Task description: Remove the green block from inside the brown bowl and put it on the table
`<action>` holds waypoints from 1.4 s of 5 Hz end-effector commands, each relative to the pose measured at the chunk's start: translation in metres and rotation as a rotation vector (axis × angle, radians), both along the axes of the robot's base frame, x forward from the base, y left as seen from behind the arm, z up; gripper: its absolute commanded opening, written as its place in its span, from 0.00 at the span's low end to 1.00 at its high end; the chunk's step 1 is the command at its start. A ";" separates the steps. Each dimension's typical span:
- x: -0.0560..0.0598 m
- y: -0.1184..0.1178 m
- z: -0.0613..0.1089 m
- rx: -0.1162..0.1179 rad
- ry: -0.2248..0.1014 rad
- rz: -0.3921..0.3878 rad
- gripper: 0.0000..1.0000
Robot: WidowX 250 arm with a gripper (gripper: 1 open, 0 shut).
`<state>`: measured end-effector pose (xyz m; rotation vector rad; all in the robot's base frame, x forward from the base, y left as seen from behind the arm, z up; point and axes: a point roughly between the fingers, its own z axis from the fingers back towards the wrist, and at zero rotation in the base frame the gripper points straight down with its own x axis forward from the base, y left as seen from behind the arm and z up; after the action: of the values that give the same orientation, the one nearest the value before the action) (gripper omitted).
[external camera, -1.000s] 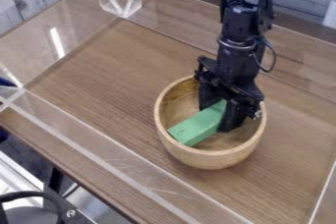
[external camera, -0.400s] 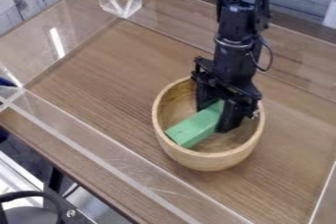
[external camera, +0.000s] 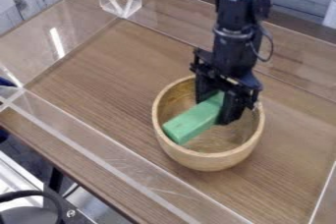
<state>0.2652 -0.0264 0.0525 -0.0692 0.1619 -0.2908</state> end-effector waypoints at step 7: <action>0.011 0.005 0.010 -0.004 -0.082 0.022 0.00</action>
<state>0.2706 -0.0197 0.0547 -0.0672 0.1149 -0.2652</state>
